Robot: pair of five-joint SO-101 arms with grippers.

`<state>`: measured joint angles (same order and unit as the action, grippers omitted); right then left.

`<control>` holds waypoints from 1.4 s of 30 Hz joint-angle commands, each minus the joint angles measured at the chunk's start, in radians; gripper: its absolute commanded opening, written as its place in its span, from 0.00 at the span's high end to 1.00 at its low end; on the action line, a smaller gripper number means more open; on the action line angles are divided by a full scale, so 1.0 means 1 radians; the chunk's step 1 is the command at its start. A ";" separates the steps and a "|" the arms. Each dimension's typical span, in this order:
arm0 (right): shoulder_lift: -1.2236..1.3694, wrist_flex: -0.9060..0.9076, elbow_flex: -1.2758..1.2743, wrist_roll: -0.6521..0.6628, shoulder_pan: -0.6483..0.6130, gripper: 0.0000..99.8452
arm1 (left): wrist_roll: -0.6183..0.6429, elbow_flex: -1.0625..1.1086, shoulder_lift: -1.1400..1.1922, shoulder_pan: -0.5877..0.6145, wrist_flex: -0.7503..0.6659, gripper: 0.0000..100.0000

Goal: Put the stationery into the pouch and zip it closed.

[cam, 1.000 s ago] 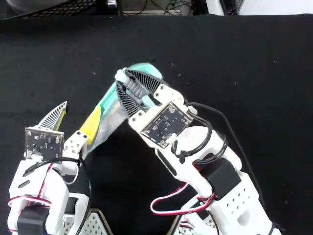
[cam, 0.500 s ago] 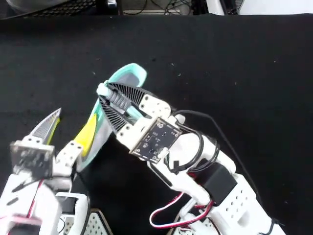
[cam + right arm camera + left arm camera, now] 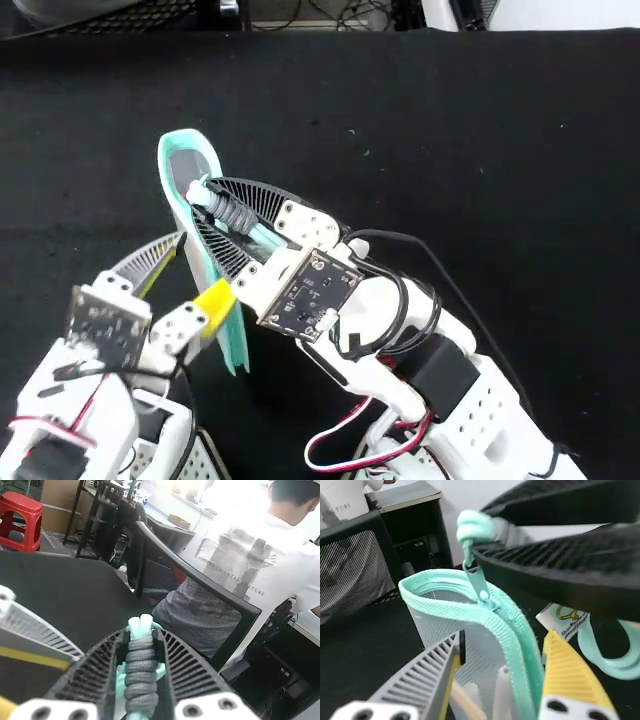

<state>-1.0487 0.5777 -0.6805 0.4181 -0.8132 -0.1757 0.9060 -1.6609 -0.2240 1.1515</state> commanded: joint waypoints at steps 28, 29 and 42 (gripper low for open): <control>0.038 -0.029 0.005 -0.005 -0.005 0.99 | -0.003 0.068 -0.002 0.153 -0.118 0.96; 0.054 -0.029 0.005 -0.005 -0.005 0.99 | -0.006 0.068 -0.002 0.153 -0.118 0.97; 0.101 -0.026 0.013 -0.005 -0.002 0.99 | -0.006 0.087 -0.002 0.153 -0.115 0.97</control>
<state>-0.9505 0.5715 -0.6805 0.4181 -0.8117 -0.1757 0.9950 -1.6594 -0.0767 1.0472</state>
